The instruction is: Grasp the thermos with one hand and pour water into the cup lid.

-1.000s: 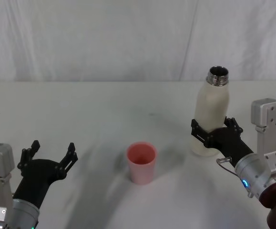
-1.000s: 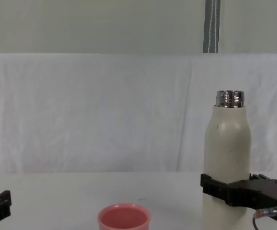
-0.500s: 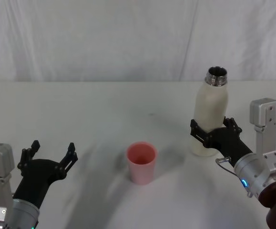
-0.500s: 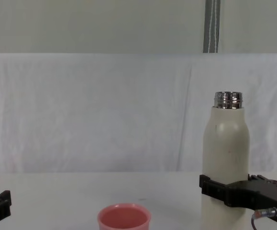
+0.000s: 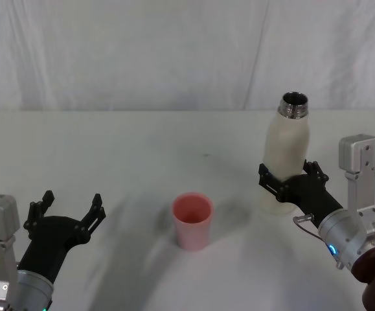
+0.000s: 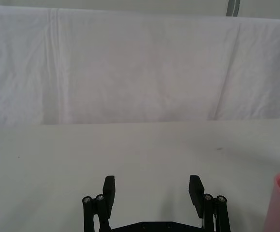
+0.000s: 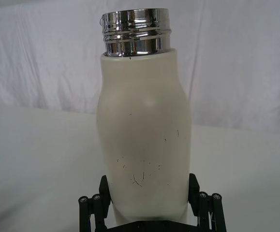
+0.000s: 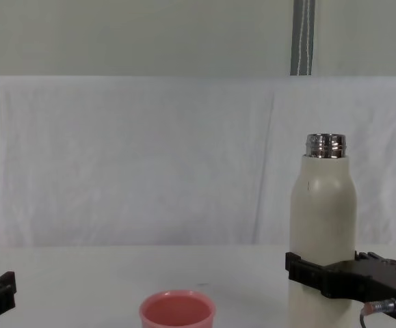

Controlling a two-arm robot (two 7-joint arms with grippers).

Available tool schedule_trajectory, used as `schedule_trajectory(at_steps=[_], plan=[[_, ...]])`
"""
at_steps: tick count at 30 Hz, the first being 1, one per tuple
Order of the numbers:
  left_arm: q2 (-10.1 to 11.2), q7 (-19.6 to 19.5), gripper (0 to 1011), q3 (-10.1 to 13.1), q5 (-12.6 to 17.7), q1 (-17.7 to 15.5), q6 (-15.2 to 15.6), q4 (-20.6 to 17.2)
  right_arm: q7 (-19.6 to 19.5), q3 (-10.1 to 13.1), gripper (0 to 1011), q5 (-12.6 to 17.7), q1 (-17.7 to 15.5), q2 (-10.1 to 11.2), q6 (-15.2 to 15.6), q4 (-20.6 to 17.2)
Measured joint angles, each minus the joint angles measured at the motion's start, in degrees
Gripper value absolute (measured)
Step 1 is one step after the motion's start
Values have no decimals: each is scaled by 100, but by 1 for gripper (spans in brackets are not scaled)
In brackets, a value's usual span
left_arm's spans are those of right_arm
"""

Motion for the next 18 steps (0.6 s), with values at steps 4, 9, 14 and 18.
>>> schedule_trajectory(at_steps=[4, 9, 14, 18], plan=[[0, 0, 1001, 0, 0, 0, 0, 0, -10, 1, 960, -5, -11, 2, 14, -1], [0, 0, 1001, 0, 0, 0, 0, 0, -15, 3, 960, -7, -14, 3, 17, -3], [0, 0, 1001, 0, 0, 0, 0, 0, -17, 4, 960, -7, -14, 5, 17, -5], [0, 0, 1001, 0, 0, 0, 0, 0, -17, 4, 959, -7, -14, 5, 17, -6]])
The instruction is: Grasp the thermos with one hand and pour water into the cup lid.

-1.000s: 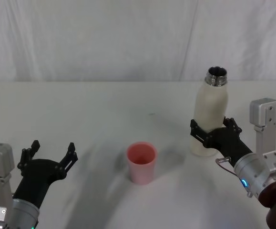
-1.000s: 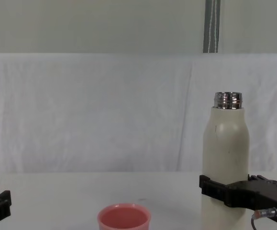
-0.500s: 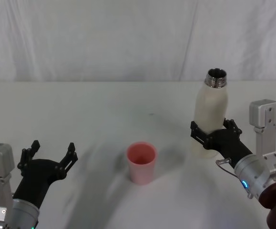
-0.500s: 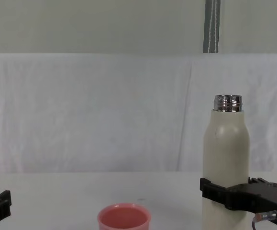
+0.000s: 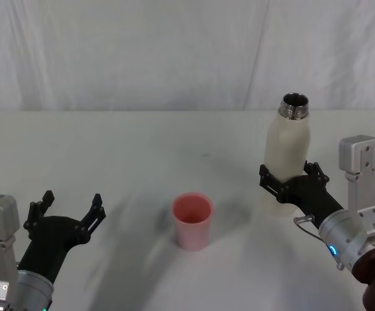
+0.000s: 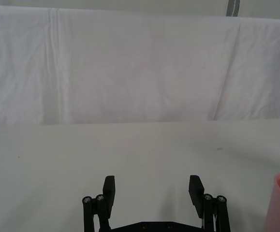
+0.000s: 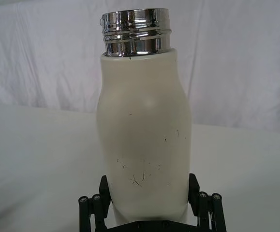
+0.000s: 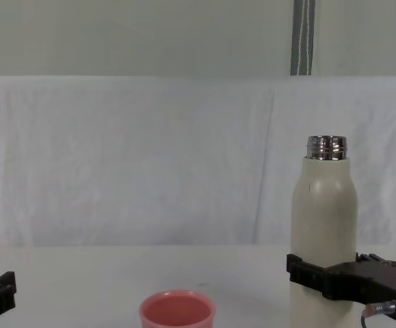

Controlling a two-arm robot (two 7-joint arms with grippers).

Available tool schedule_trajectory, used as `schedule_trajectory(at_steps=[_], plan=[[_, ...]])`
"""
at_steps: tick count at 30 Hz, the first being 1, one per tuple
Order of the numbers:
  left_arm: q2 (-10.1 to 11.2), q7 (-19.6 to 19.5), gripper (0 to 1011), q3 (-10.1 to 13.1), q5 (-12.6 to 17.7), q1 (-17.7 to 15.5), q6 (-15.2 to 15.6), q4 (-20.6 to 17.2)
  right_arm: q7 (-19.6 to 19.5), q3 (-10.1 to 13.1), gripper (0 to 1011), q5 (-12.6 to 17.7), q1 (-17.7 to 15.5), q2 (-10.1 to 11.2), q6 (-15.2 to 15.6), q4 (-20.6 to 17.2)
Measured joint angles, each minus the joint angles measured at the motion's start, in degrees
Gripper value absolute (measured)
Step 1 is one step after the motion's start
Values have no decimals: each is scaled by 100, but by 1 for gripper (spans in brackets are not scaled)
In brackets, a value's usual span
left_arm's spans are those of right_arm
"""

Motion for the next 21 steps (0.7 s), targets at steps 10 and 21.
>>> schedule_trajectory(at_steps=[10, 21], plan=[[0, 0, 1001, 0, 0, 0, 0, 0, 1, 0, 960, 0, 0, 0, -1, -4], [0, 0, 1001, 0, 0, 0, 0, 0, 3, -1, 1001, 1, 1, -1, -6, -11]])
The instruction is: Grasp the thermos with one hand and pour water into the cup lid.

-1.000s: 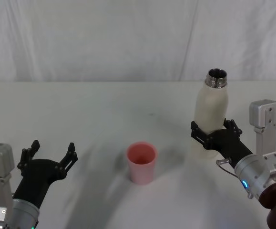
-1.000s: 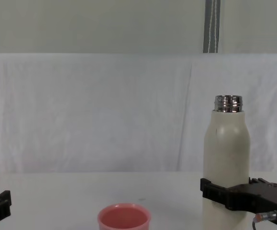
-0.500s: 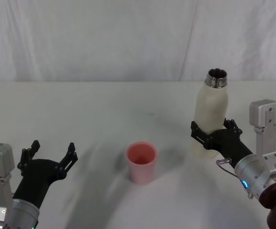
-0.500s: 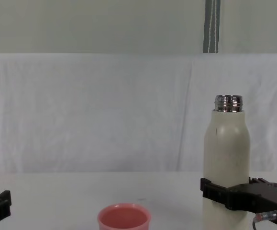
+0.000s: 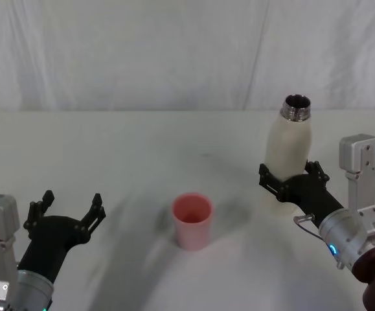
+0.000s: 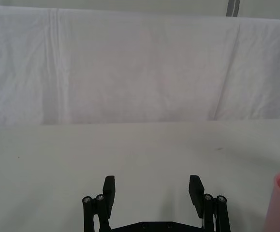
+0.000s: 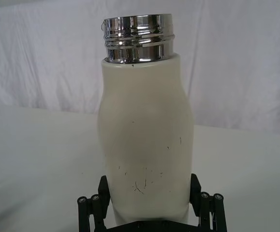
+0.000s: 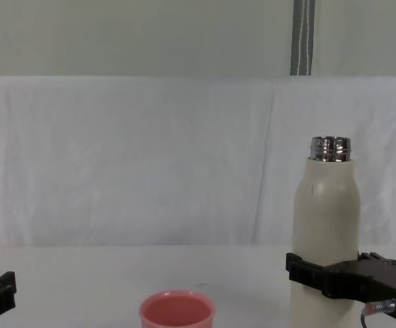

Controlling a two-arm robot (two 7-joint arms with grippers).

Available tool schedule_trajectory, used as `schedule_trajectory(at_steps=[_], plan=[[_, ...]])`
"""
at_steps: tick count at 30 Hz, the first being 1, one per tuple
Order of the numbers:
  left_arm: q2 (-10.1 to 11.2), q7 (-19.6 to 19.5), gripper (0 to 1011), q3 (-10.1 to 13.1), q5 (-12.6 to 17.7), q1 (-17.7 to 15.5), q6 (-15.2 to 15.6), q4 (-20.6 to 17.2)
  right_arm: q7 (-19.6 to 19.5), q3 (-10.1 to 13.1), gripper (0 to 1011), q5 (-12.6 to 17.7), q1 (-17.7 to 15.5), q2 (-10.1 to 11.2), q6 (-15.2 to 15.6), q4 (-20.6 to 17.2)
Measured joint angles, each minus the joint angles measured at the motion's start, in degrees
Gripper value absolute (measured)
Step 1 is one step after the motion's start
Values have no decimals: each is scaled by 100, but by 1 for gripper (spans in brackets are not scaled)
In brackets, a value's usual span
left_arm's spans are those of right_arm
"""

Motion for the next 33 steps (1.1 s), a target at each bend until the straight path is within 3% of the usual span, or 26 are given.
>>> schedule_trajectory(at_steps=[33], plan=[[0, 0, 1001, 0, 0, 0, 0, 0, 0, -1, 1001, -1, -25, 13, 4, -8]])
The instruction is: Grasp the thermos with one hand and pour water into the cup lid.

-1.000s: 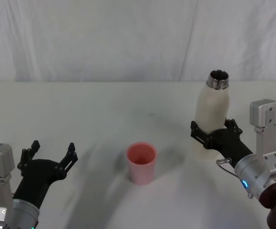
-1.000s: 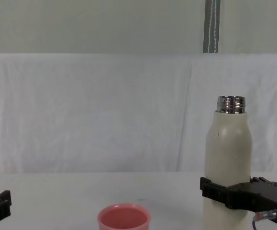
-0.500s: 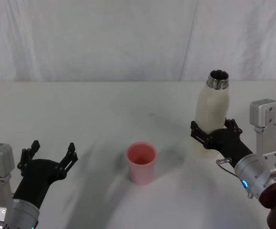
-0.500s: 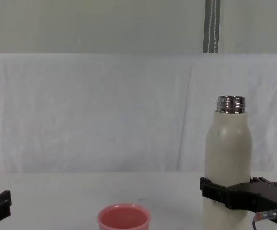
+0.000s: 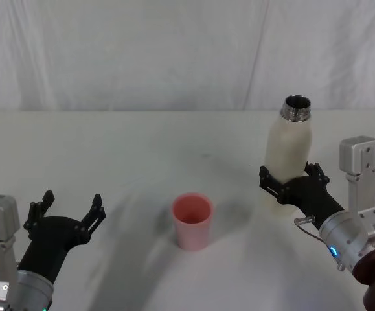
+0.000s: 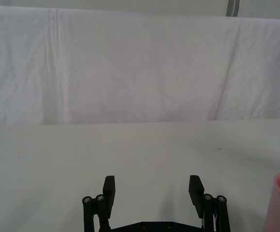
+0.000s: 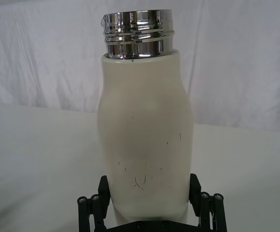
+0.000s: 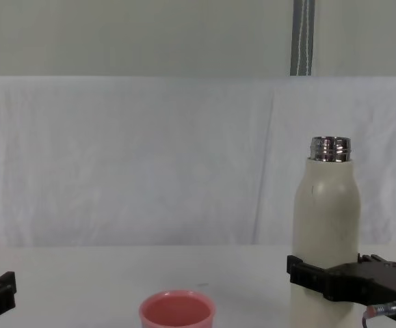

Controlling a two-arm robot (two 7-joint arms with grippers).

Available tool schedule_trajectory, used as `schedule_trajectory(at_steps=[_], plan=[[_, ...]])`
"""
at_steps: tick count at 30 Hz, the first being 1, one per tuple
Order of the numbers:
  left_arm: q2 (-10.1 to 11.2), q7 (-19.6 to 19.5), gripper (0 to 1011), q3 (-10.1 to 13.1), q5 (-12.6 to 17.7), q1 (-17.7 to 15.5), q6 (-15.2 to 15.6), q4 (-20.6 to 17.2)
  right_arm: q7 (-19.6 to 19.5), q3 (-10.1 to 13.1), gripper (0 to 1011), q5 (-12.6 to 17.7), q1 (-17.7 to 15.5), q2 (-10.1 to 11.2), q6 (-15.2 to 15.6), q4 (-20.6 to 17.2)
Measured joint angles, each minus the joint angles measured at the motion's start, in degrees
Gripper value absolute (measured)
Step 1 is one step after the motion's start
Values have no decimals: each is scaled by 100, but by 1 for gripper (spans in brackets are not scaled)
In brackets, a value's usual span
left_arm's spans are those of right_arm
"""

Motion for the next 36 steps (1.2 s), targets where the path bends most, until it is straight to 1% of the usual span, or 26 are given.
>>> schedule_trajectory(at_steps=[11, 36], plan=[[0, 0, 1001, 0, 0, 0, 0, 0, 18, -7, 1001, -6, -47, 12, -22, -41], [0, 0, 1001, 0, 0, 0, 0, 0, 55, 38, 1001, 52, -309, 128, 42, -186]])
